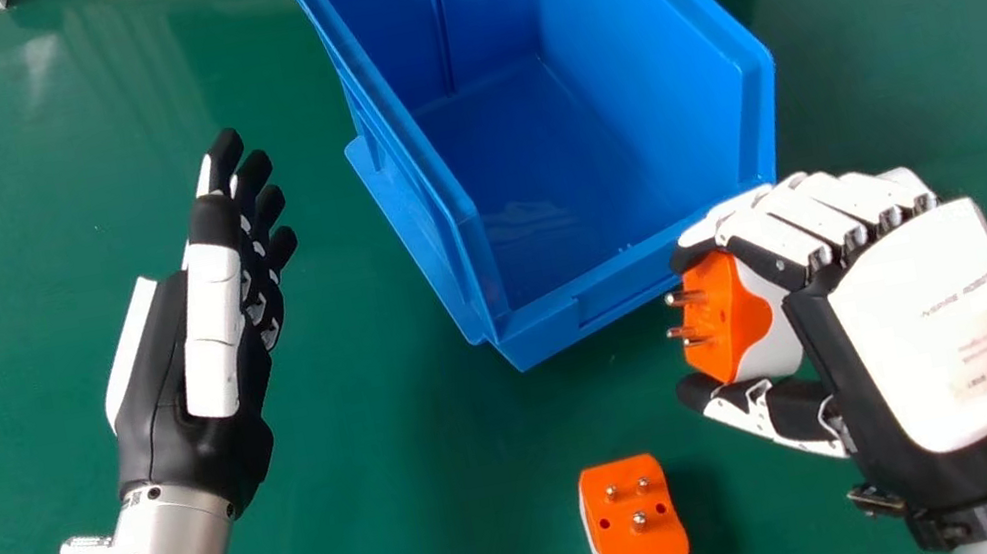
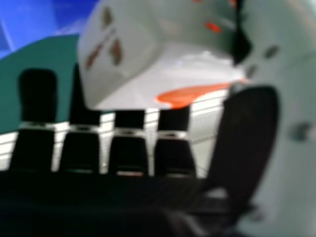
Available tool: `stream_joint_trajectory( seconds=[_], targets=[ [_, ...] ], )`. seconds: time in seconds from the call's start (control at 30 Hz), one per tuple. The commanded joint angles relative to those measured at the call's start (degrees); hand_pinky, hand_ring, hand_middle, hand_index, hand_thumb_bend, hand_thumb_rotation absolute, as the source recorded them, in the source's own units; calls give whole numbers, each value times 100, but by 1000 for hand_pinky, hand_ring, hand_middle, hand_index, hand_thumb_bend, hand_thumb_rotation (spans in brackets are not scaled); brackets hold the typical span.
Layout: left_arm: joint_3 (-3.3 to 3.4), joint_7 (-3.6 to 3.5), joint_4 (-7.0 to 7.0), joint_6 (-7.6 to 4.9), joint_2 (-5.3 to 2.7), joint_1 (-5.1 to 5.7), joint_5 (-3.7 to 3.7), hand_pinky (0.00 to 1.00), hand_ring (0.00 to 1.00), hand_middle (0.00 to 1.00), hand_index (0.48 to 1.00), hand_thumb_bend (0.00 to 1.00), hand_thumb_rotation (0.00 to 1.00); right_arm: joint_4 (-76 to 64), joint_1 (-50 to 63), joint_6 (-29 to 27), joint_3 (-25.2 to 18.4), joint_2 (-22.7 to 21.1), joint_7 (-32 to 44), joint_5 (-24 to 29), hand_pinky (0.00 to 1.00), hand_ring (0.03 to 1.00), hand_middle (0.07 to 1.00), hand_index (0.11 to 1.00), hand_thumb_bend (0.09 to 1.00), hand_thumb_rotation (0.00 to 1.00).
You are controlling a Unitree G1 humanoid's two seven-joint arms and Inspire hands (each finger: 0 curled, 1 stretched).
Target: Pick all objects and put in blue box
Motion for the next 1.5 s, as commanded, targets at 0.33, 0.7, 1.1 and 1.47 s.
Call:
stream_joint_trajectory(
  seconds=[0.33, 0.7, 1.1, 1.47],
  targets=[
    [-59, 83, 127, -258, -21, -135, 164, 1000, 1000, 1000, 1000, 839, 978, -773, -1120, 448, -113, 273, 351, -120, 336, 451, 522, 515, 499, 0],
    [-63, 66, 162, -270, -25, -155, 159, 1000, 1000, 1000, 1000, 843, 983, -425, -2298, 461, -116, 120, 1372, 98, 336, 454, 523, 514, 498, 0],
    [-98, 97, 300, -302, -48, -245, 214, 1000, 1000, 1000, 1000, 852, 983, 2134, -4014, 148, 178, -258, 1880, 315, 335, 460, 525, 503, 497, 0],
    [-95, 82, 387, -357, -57, -277, 230, 1000, 1000, 1000, 1000, 860, 982, 4148, -5074, 94, 1150, -374, 1822, -33, 335, 462, 523, 498, 498, 0]
  ],
)
